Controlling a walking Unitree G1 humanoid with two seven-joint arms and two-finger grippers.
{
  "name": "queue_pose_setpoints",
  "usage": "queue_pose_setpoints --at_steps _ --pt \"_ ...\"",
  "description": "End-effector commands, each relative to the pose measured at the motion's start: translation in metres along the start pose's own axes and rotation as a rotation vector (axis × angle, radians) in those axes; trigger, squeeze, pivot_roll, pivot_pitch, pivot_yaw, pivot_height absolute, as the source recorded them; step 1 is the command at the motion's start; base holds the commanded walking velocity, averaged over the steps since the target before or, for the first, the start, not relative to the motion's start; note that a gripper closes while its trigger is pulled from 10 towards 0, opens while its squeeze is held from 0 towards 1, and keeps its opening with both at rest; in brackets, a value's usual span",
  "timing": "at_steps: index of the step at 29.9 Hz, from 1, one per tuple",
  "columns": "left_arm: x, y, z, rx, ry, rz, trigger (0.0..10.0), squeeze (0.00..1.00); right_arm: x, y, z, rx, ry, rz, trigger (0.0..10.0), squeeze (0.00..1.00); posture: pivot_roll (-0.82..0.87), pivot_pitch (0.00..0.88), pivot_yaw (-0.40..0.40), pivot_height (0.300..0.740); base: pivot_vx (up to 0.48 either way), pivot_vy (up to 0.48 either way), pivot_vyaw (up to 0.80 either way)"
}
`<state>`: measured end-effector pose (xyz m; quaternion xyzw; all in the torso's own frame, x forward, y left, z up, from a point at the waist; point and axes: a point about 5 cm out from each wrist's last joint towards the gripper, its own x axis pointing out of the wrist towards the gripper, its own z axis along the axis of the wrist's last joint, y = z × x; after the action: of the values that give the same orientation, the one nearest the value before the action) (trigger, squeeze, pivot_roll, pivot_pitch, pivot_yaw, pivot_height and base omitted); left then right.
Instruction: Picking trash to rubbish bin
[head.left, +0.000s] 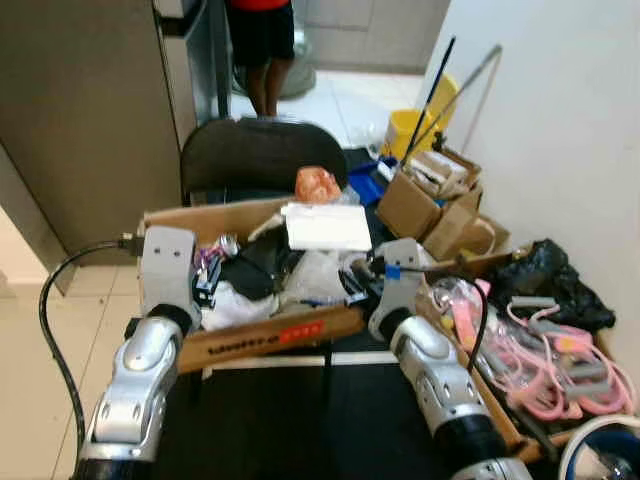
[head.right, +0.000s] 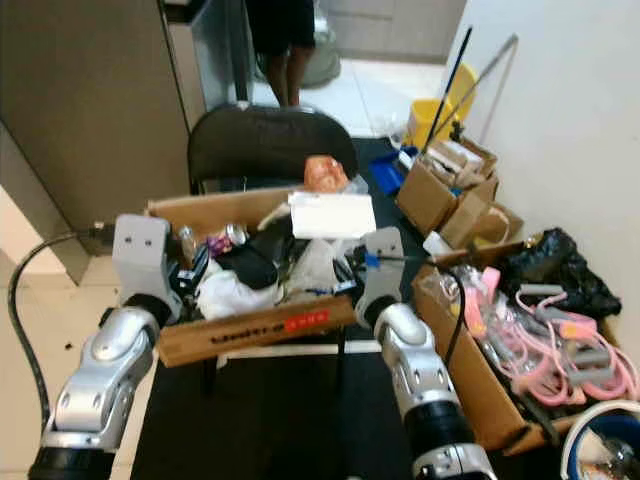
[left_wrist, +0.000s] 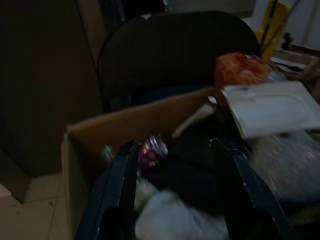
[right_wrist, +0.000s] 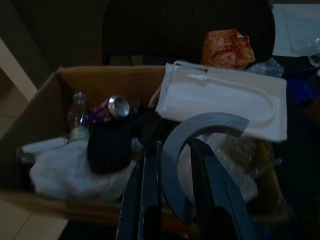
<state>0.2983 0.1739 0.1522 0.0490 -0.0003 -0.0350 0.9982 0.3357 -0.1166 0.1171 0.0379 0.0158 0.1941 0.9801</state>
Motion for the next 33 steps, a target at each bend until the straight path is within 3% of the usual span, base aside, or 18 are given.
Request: queue_pose_setpoints --at_steps 1,14,17,21,27,31,33 --pt "0.0 -0.002 -0.003 0.009 0.017 -0.004 10.0 0.0 -0.002 -0.006 -0.003 -0.005 0.011 -0.018 10.0 0.0 0.08 0.113 -0.056 0.74 0.439 0.0 0.0" --pt "-0.005 0.001 0.001 0.017 0.015 -0.05 10.0 0.0 0.003 -0.004 0.0 -0.003 0.002 0.014 10.0 0.0 0.1 0.087 -0.059 0.74 0.364 0.0 0.0" --pt "-0.007 -0.011 0.001 0.07 0.088 -0.308 10.0 0.0 0.009 0.003 0.003 0.002 0.0 0.093 10.0 0.0 0.1 0.09 -0.061 0.74 0.0 0.0 0.0" --pt "-0.019 -0.02 -0.005 0.101 0.211 -0.531 10.0 0.0 0.015 0.012 0.004 -0.041 0.015 0.169 10.0 0.0 0.09 0.094 -0.06 0.74 0.0 0.0 0.0" --pt "-0.031 -0.02 -0.011 0.091 0.343 -0.654 10.0 0.0 0.022 0.026 0.002 -0.087 0.06 0.321 10.0 0.0 0.1 0.097 -0.067 0.74 0.0 0.0 0.0" --pt "-0.038 -0.017 -0.013 0.054 0.447 -0.689 10.0 0.0 0.023 0.038 -0.008 -0.166 0.162 0.49 10.0 0.0 0.1 0.094 -0.073 0.74 0.0 0.0 0.0" --pt "-0.041 -0.013 -0.016 0.086 0.493 -0.68 10.0 0.0 0.026 0.043 -0.009 -0.187 0.188 0.529 10.0 0.0 0.11 0.089 -0.078 0.74 0.0 0.0 0.0"
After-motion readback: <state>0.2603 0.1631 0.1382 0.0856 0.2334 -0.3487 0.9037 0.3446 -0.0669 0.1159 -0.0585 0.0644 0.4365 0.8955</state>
